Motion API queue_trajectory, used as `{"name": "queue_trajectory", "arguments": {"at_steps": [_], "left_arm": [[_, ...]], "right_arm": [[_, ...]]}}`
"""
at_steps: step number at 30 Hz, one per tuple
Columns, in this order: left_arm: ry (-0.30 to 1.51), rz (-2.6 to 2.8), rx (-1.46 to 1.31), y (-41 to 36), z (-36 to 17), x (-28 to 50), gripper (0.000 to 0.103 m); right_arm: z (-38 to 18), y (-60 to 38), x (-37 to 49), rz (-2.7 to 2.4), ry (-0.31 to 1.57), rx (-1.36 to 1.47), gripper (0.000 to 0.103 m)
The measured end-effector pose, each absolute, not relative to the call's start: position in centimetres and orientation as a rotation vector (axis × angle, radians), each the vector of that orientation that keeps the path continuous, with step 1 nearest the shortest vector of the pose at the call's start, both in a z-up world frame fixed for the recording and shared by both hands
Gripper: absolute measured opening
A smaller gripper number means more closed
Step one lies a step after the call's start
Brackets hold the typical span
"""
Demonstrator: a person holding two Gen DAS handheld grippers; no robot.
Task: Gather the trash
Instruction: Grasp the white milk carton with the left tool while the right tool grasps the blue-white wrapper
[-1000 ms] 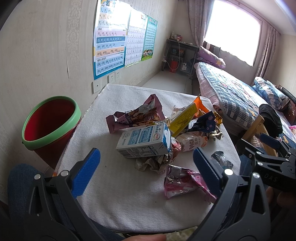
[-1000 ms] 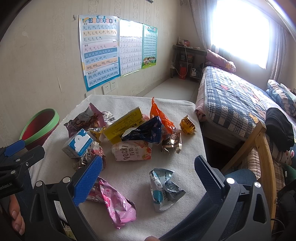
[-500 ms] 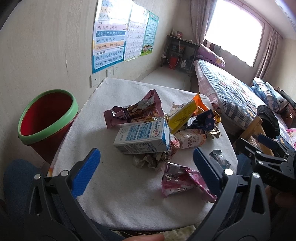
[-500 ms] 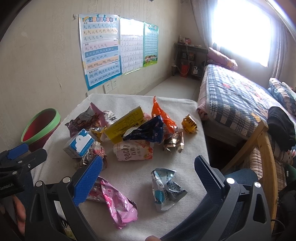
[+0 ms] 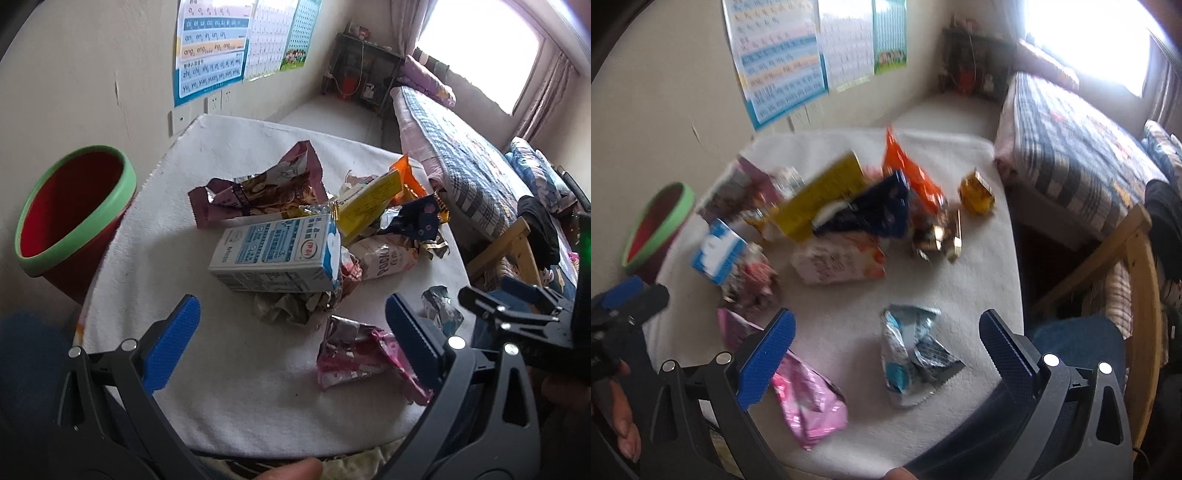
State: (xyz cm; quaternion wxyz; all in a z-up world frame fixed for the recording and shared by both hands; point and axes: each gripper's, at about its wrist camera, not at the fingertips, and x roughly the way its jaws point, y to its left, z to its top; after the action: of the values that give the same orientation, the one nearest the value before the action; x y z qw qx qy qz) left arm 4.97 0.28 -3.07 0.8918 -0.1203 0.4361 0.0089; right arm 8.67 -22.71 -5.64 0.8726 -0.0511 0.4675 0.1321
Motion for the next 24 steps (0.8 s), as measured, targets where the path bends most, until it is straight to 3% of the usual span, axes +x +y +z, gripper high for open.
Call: {"name": "queue_trajectory", "arguments": {"at_steps": [21,24], "left_arm": [[1.044,0.138,-0.295,1.2,-5.2,12.1,0.097],[1.065,0.159,-0.276,1.4,-5.8,12.8,0.097]], "right_arm": [[-11.0,-23.0,12.0,0.292,1.204,-0.174,0.095],[-11.9,-22.5,12.3,0.298,1.232,-0.187,0.088]]}}
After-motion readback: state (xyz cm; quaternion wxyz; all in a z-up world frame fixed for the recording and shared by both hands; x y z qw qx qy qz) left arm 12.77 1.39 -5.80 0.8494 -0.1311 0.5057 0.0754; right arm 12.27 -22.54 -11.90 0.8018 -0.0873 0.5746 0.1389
